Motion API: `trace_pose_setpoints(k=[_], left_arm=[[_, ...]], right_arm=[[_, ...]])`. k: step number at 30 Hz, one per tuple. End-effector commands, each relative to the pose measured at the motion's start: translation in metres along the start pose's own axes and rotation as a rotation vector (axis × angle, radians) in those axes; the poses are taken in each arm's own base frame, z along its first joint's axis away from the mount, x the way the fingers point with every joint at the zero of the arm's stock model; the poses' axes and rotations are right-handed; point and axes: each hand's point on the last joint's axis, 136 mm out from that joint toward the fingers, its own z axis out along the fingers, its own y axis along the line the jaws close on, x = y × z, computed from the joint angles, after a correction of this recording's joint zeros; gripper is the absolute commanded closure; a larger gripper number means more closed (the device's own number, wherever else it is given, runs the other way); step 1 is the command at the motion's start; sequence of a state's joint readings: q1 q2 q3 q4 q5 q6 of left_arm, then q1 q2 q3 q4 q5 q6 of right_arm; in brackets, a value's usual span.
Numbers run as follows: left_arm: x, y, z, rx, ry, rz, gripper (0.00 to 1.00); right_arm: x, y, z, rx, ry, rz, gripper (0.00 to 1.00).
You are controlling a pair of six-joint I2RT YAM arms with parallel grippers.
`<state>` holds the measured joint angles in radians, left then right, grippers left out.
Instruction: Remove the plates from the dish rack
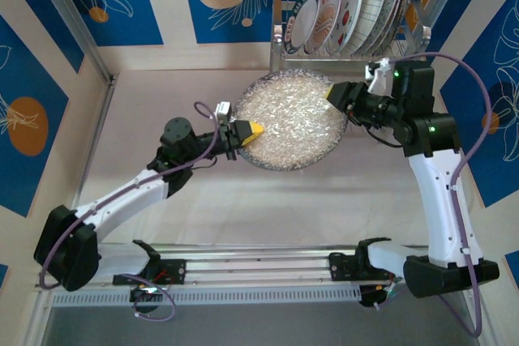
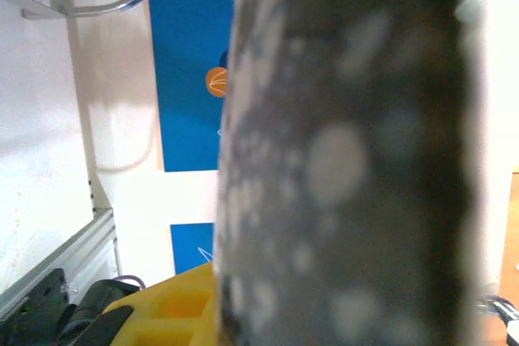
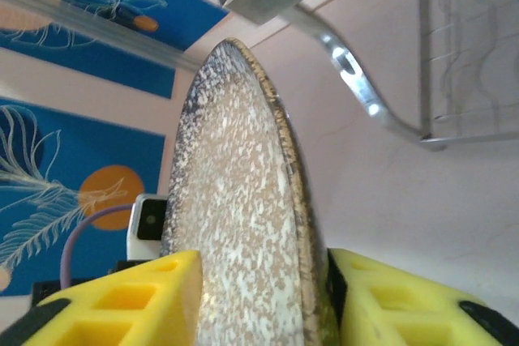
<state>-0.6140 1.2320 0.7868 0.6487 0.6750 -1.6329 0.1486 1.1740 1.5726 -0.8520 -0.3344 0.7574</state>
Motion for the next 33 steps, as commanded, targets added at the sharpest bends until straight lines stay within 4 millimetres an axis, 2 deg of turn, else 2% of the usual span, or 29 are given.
trace_pose_setpoints(k=[1, 4, 9, 14, 19, 22, 27, 30, 33], left_arm=[[0.001, -0.044, -0.019, 0.120, -0.059, 0.111, 1.00], [-0.002, -0.048, -0.032, 0.116, -0.101, 0.125, 1.00], [-0.007, -0.047, -0.055, 0.098, -0.200, 0.132, 1.00], [-0.029, -0.050, -0.087, 0.153, -0.410, 0.109, 1.00], [-0.050, -0.073, -0.120, 0.263, -0.593, 0.137, 1.00], [-0.057, -0.081, -0.130, 0.264, -0.633, 0.153, 1.00], [-0.065, -0.090, -0.146, 0.213, -0.728, 0.203, 1.00], [-0.074, -0.093, -0.156, 0.173, -0.804, 0.239, 1.00], [-0.086, -0.087, -0.164, 0.096, -0.868, 0.271, 1.00]], right_arm=[[0.029, 0.055, -0.003, -0.222, 0.171, -0.006, 0.48], [0.038, 0.063, 0.004, -0.246, 0.211, 0.007, 0.37], [0.056, 0.075, 0.021, -0.247, 0.288, 0.033, 0.31], [0.066, 0.075, 0.044, -0.203, 0.327, 0.083, 0.30], [0.069, 0.087, 0.059, -0.208, 0.339, 0.059, 0.30], [0.070, 0.090, 0.065, -0.193, 0.341, 0.048, 0.30], [0.061, 0.083, 0.063, -0.143, 0.249, 0.038, 0.30], [0.053, 0.086, 0.055, -0.172, 0.162, 0.004, 0.30], [0.051, 0.090, 0.046, -0.224, 0.100, -0.062, 0.30]])
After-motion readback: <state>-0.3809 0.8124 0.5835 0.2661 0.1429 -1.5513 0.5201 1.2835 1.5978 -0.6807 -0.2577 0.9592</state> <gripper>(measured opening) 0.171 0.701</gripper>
